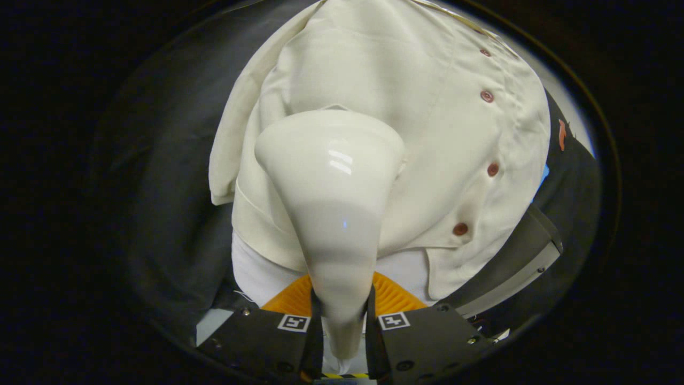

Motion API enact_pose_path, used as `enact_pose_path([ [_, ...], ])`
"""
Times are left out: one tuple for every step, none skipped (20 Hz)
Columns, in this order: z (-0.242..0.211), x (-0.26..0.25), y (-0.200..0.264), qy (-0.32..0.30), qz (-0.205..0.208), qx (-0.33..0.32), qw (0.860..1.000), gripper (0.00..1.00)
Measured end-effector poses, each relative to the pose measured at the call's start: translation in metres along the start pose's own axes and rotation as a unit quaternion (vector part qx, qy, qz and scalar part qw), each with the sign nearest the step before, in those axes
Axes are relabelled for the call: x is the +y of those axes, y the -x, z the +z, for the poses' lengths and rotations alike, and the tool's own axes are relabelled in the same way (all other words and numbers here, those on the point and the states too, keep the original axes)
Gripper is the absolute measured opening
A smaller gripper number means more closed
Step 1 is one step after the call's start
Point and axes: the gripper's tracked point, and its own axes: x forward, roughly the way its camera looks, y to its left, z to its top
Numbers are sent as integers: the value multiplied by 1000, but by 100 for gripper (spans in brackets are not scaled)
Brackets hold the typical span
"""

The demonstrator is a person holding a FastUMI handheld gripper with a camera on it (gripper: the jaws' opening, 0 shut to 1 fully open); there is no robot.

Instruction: Iron the clothes twice with a garment steamer, once on the left side and once on the right side.

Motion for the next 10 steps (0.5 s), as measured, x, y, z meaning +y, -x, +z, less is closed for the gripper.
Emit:
enact_pose_path([
  [-7, 3, -3, 3, 1, 6, 1000, 32],
  [-14, 7, -4, 6, 3, 14, 1000, 32],
  [-19, 10, -5, 8, 6, 19, 1000, 32],
  [-24, 13, -6, 11, 9, 20, 1000, 32],
  [-29, 14, -7, 13, 11, 23, 1000, 32],
  [-34, 15, -7, 16, 13, 28, 999, 32],
  [-38, 16, -6, 19, 15, 30, 999, 32],
  [-42, 16, -4, 20, 17, 31, 999, 32],
  [-45, 15, -2, 20, 20, 28, 999, 32],
  [-48, 14, 2, 21, 24, 26, 999, 32],
])
